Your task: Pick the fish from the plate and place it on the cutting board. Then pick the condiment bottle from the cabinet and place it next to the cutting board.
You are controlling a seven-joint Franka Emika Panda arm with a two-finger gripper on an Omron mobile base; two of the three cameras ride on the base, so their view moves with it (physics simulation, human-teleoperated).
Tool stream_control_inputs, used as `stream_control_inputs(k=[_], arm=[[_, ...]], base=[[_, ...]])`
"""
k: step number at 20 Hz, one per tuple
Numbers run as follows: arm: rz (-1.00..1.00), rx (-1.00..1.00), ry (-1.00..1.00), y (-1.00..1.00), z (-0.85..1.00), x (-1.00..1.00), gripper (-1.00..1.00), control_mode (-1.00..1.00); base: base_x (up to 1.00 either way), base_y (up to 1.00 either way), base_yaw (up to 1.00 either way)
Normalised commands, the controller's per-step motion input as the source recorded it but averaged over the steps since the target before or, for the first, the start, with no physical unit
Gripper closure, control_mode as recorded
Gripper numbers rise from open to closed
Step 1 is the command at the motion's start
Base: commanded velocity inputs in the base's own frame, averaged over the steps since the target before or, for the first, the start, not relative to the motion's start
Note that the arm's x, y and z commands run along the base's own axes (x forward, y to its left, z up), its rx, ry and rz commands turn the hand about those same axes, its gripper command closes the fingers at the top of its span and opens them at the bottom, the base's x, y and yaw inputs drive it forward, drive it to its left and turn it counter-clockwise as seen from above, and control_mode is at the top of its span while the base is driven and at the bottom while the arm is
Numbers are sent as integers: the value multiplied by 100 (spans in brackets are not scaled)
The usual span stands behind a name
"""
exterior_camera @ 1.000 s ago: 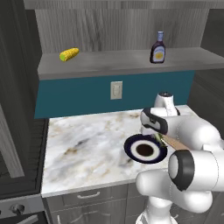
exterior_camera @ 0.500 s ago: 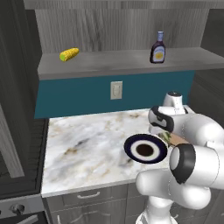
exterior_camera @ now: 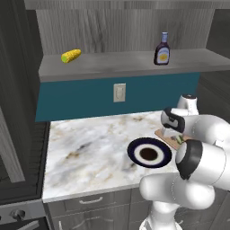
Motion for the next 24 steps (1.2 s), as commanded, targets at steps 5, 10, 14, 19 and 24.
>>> stream_control_inputs(k=[5,10,14,19,24], arm=[[0,0,0,-37,0,3,100,-100],[0,0,0,-27,0,15,100,-100],[0,0,-2,-16,0,27,100,-100],[0,0,-1,-16,0,26,100,-100],[0,0,0,-20,-5,17,100,-100]], base=[[0,0,0],[0,0,0],[0,0,0],[0,0,0],[0,0,0]])
